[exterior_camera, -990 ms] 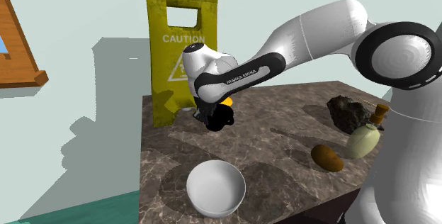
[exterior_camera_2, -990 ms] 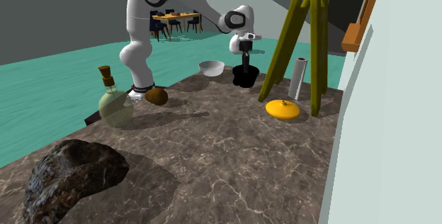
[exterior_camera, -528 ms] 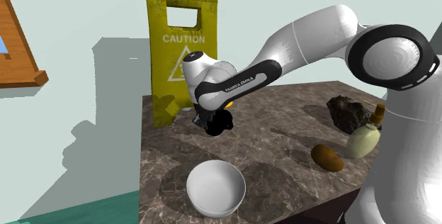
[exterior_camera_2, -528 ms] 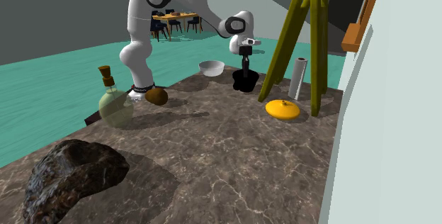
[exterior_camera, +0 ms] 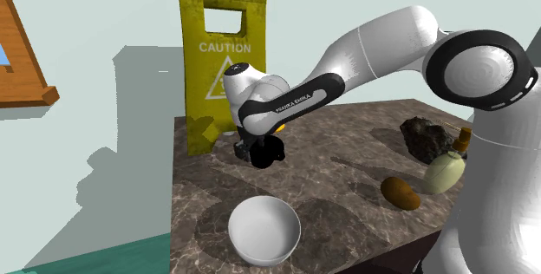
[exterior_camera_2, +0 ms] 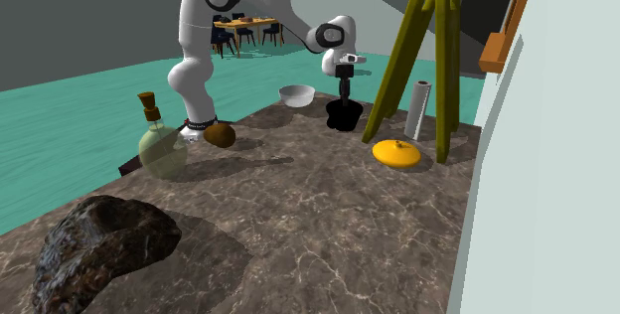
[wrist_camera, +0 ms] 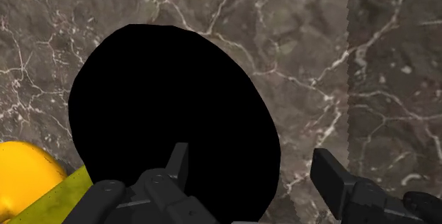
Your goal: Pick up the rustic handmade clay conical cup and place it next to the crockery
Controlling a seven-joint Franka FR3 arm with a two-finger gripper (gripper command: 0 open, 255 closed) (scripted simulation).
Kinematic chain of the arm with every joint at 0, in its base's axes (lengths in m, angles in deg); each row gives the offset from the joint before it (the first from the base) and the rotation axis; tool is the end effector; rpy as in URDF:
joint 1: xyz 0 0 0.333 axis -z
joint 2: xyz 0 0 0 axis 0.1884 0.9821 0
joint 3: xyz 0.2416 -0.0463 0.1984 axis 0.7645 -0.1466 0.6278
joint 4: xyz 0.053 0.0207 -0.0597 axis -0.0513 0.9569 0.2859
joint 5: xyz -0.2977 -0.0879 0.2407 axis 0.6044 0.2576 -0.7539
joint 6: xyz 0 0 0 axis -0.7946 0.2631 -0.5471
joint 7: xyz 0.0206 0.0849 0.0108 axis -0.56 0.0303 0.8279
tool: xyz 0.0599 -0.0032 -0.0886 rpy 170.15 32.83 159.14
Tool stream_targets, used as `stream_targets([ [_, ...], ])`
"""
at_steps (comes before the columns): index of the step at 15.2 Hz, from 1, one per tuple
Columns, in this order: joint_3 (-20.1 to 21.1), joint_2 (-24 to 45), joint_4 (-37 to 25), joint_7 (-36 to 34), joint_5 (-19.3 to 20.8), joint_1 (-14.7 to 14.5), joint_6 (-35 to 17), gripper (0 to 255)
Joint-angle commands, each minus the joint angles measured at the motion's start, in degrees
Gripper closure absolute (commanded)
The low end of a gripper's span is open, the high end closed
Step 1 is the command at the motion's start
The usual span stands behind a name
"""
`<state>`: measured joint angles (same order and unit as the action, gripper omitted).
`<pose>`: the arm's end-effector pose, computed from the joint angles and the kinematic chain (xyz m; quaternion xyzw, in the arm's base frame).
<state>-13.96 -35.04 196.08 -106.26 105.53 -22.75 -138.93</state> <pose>0.5846 0.1839 0.3532 0.9811 0.1180 0.0249 0.1514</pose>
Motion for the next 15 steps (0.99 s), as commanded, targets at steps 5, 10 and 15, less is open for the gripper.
stream_targets([
  [5,0.53,-1.56,-1.64,0.54,-0.89,-0.46,3.23,0],
  [10,0.98,-2.73,-3.39,0.98,-1.60,-0.90,6.20,0],
  [15,0.98,-2.73,-3.40,0.98,-1.59,-0.90,6.20,0],
])
